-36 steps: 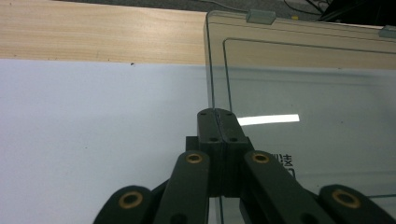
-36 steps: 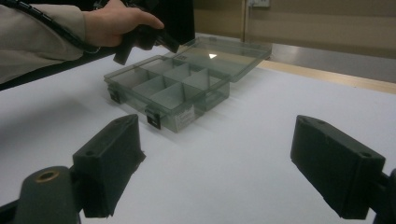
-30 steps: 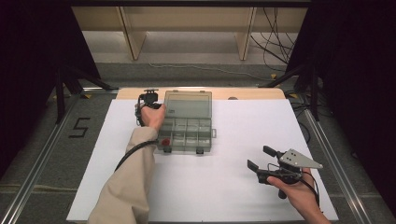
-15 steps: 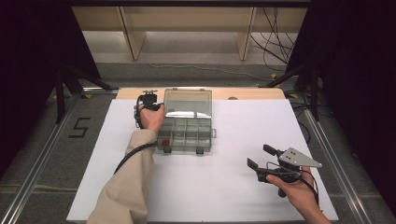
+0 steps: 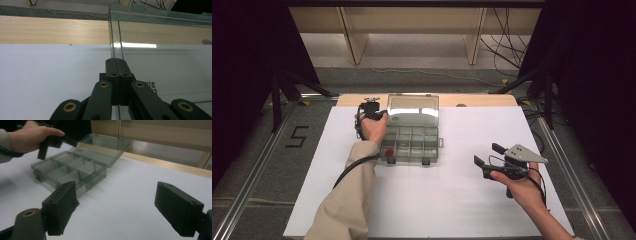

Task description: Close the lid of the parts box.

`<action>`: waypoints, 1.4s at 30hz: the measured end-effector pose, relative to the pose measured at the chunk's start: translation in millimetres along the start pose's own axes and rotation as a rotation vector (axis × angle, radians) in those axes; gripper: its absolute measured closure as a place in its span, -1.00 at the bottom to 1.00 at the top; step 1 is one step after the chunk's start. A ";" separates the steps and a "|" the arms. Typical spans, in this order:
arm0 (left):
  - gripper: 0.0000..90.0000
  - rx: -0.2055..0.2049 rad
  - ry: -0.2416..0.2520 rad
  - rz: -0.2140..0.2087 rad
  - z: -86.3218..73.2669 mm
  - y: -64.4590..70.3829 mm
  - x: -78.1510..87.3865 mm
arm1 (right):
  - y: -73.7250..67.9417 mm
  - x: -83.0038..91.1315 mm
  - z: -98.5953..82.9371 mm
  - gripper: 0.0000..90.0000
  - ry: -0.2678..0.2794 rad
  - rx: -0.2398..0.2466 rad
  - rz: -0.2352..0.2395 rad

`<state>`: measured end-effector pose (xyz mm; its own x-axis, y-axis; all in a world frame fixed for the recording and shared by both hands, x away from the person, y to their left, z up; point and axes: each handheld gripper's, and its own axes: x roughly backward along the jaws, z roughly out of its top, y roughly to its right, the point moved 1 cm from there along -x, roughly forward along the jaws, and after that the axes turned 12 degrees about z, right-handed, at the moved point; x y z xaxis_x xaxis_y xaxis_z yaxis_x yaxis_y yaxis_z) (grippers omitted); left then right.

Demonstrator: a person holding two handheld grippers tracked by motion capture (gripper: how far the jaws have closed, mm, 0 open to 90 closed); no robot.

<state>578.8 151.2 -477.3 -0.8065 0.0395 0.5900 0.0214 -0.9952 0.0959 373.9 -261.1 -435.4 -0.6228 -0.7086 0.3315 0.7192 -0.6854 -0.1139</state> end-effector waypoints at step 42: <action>0.98 -0.006 0.105 -0.049 -10.6 -9.1 8.6 | 61.1 -230.4 66.2 0.16 -0.287 -0.167 -0.131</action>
<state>565.4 159.6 -481.6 -0.8640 0.0784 0.4974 -0.0226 -0.9929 0.1172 581.7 -128.7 -456.7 -0.5779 -0.5531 0.6001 0.5639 -0.8022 -0.1963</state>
